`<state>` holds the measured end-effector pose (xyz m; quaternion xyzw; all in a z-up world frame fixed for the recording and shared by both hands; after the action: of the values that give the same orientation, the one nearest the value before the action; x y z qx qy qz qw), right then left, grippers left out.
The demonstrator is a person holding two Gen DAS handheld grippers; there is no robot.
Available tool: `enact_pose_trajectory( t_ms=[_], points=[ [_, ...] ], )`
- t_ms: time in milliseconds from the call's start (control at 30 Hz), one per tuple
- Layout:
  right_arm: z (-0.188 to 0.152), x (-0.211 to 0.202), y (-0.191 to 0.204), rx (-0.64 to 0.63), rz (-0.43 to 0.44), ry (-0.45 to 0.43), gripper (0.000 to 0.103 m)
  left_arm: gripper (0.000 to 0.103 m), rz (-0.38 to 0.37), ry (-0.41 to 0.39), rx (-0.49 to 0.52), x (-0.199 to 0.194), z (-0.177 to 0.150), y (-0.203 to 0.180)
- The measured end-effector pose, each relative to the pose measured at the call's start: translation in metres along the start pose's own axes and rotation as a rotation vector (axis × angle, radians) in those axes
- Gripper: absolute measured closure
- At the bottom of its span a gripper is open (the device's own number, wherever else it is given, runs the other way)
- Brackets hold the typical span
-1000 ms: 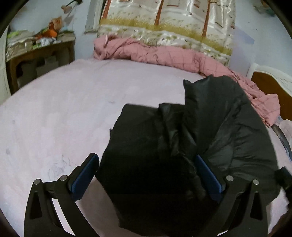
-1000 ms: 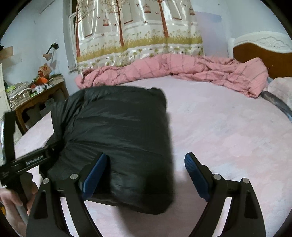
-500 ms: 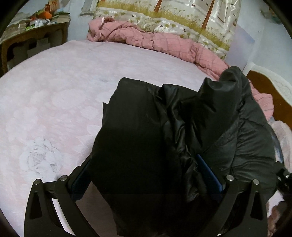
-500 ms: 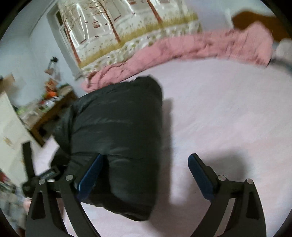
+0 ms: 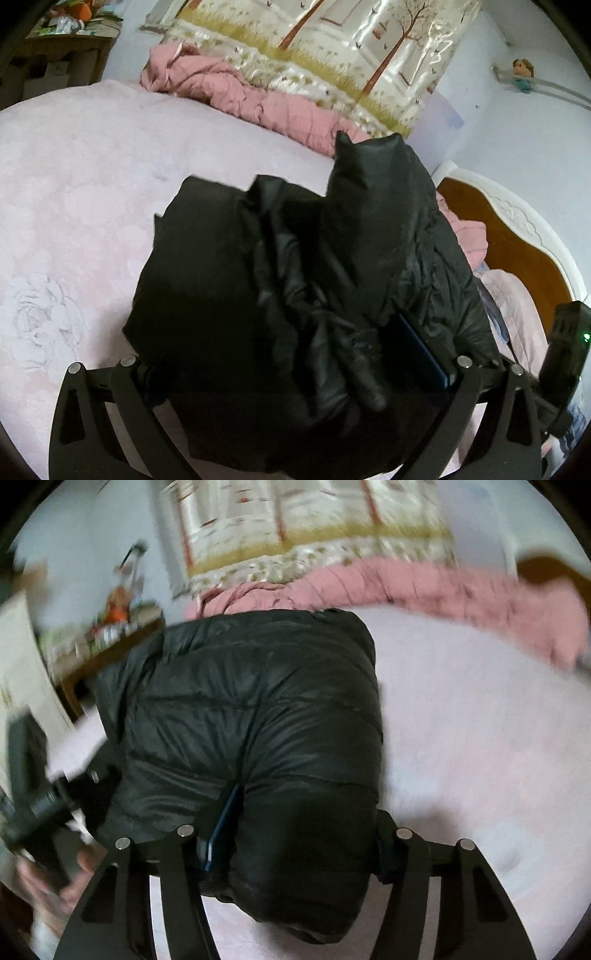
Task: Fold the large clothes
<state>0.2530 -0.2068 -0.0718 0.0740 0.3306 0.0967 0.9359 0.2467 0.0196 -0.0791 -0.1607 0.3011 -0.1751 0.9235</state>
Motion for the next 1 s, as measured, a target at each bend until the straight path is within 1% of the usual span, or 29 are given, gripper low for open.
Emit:
enact_pose_trajectory(
  t_ms=[67, 133, 200, 267, 333, 367, 400, 433, 467, 533, 633, 667, 700, 733, 767, 800, 833, 867, 933, 1000],
  points=[
    [0.001, -0.002, 0.014, -0.077, -0.064, 0.003, 0.041, 0.0, -0.013, -0.013, -0.018, -0.002, 0.002, 0.005],
    [0.0, 0.002, 0.026, -0.15, -0.128, 0.021, 0.041, 0.0, -0.014, -0.007, -0.024, -0.001, 0.002, 0.006],
    [-0.002, 0.004, 0.032, -0.193, -0.172, 0.025, 0.041, 0.0, -0.013, 0.001, -0.016, 0.002, 0.003, 0.004],
    [-0.004, 0.007, 0.033, -0.2, -0.193, 0.038, 0.041, 0.0, -0.016, -0.016, -0.01, -0.002, 0.003, 0.004],
    [-0.002, 0.008, 0.029, -0.154, -0.183, 0.058, 0.041, 0.0, -0.017, -0.108, -0.011, -0.019, 0.007, 0.003],
    [0.001, 0.008, 0.025, -0.112, -0.17, 0.07, 0.041, 0.0, -0.032, -0.176, -0.005, -0.033, 0.008, 0.001],
    [0.001, 0.009, 0.024, -0.106, -0.165, 0.071, 0.041, 0.0, -0.057, -0.224, 0.014, -0.043, 0.009, -0.003],
    [0.002, 0.007, 0.025, -0.114, -0.166, 0.065, 0.041, 0.0, -0.084, -0.246, 0.037, -0.048, 0.008, -0.009],
    [0.001, 0.006, 0.027, -0.122, -0.169, 0.059, 0.041, 0.0, -0.095, -0.25, 0.058, -0.05, 0.007, -0.013],
    [-0.001, 0.001, 0.031, -0.124, -0.165, 0.035, 0.041, 0.0, -0.064, -0.22, 0.09, -0.043, 0.006, -0.018],
    [-0.006, -0.014, 0.033, -0.12, -0.12, -0.024, 0.041, 0.0, -0.016, -0.143, 0.055, -0.026, 0.006, -0.009],
    [-0.007, -0.017, 0.033, -0.116, -0.103, -0.035, 0.04, 0.0, 0.006, -0.096, 0.042, -0.016, 0.005, -0.006],
    [-0.008, -0.02, 0.033, -0.112, -0.086, -0.045, 0.039, 0.0, 0.041, -0.03, 0.027, -0.003, 0.003, -0.001],
    [-0.008, -0.021, 0.032, -0.109, -0.069, -0.049, 0.039, 0.0, 0.058, 0.022, 0.004, 0.007, 0.0, 0.004],
    [-0.009, -0.021, 0.03, -0.104, -0.061, -0.047, 0.039, 0.0, 0.048, 0.061, -0.027, 0.015, -0.002, 0.009],
    [-0.008, -0.019, 0.027, -0.091, -0.051, -0.041, 0.036, 0.0, 0.028, 0.086, -0.061, 0.02, -0.002, 0.015],
    [-0.006, -0.02, 0.021, -0.063, -0.03, -0.038, 0.031, 0.0, 0.024, 0.096, -0.087, 0.022, -0.003, 0.019],
    [-0.004, -0.022, 0.016, -0.037, -0.01, -0.048, 0.028, 0.0, 0.037, 0.098, -0.093, 0.023, -0.004, 0.021],
    [0.003, -0.031, 0.006, 0.011, 0.0, -0.104, 0.017, 0.0, 0.084, 0.095, -0.07, 0.023, -0.005, 0.017],
    [0.009, -0.04, -0.004, 0.045, -0.016, -0.167, 0.015, 0.0, 0.136, 0.086, -0.044, 0.024, -0.005, 0.013]
  ],
)
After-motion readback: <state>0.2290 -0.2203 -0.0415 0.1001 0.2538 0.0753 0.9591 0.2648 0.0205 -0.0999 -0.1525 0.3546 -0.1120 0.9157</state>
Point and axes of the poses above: each gripper's, at about its wrist camera, not at the fingertips, and x roughly the way its jaws point, y to its left, z to its top, the point moved 4 cm from there along x, roughly the way its jaws point, and after that the axes turned 7 degrees about x, right-handed, at the moved point
